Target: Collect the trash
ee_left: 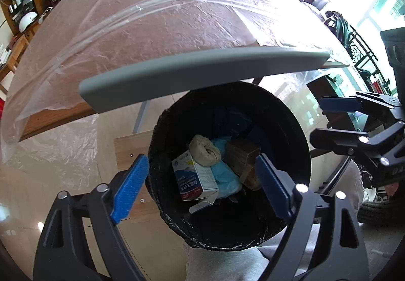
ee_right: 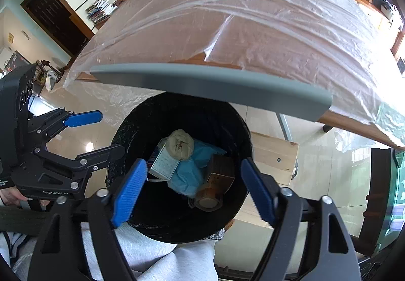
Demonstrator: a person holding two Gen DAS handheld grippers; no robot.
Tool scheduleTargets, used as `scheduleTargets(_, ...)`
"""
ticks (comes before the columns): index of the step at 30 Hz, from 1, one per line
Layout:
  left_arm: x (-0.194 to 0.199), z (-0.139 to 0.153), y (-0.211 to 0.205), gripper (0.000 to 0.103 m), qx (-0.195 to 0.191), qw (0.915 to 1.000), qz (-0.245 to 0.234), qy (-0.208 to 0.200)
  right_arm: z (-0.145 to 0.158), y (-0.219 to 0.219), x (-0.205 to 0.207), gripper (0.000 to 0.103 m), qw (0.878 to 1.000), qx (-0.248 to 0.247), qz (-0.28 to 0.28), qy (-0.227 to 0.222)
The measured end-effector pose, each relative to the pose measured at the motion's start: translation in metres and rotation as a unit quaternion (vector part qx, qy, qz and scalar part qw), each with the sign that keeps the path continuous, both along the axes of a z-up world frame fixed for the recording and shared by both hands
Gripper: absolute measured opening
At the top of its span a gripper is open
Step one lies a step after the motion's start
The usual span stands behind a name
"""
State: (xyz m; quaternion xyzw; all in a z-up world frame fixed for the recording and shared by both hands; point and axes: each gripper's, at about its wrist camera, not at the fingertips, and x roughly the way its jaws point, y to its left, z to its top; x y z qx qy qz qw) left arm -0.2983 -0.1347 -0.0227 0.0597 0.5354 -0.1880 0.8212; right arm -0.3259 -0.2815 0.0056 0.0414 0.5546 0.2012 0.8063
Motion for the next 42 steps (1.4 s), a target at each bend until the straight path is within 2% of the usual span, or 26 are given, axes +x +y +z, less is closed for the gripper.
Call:
scheduleTargets(7, 0.007, 0.036, 0.004, 0.092, -0.006, 0.9987, 0.018, -0.047, 0.031, -0.012, 0.004, 0.095, 0.999, 0.008, -0.027, -0.042)
scheduleTargets(10, 0.023, 0.058, 0.015, 0.098, -0.015, 0.9957, 0.044, -0.08, 0.047, -0.026, 0.018, 0.099, 0.996, 0.016, -0.058, -0.064)
scheduleTargets(14, 0.062, 0.079, 0.032, 0.099, -0.017, 0.9898, 0.081, -0.116, 0.061, -0.048, 0.053, 0.099, 0.99, -0.01, -0.1, -0.097)
scheduleTargets(19, 0.13, 0.084, 0.056, 0.099, 0.015, 0.9792, 0.126, -0.158, 0.06, -0.08, 0.112, 0.099, 0.977, -0.05, -0.154, -0.139)
scheduleTargets(25, 0.207, 0.065, 0.079, 0.099, 0.008, 0.9771, 0.163, -0.137, 0.032, -0.114, 0.185, 0.099, 0.968, -0.068, -0.208, -0.121)
scheduleTargets(31, 0.255, 0.042, 0.096, 0.099, 0.008, 0.9761, 0.182, -0.119, 0.011, -0.135, 0.235, 0.099, 0.964, -0.102, -0.218, -0.112)
scheduleTargets(36, 0.274, 0.029, 0.102, 0.098, 0.019, 0.9768, 0.183, -0.11, -0.004, -0.144, 0.254, 0.099, 0.962, -0.116, -0.221, -0.108)
scheduleTargets(42, 0.287, 0.017, 0.097, 0.099, 0.028, 0.978, 0.179, -0.104, -0.007, -0.142, 0.265, 0.099, 0.96, -0.128, -0.218, -0.117)
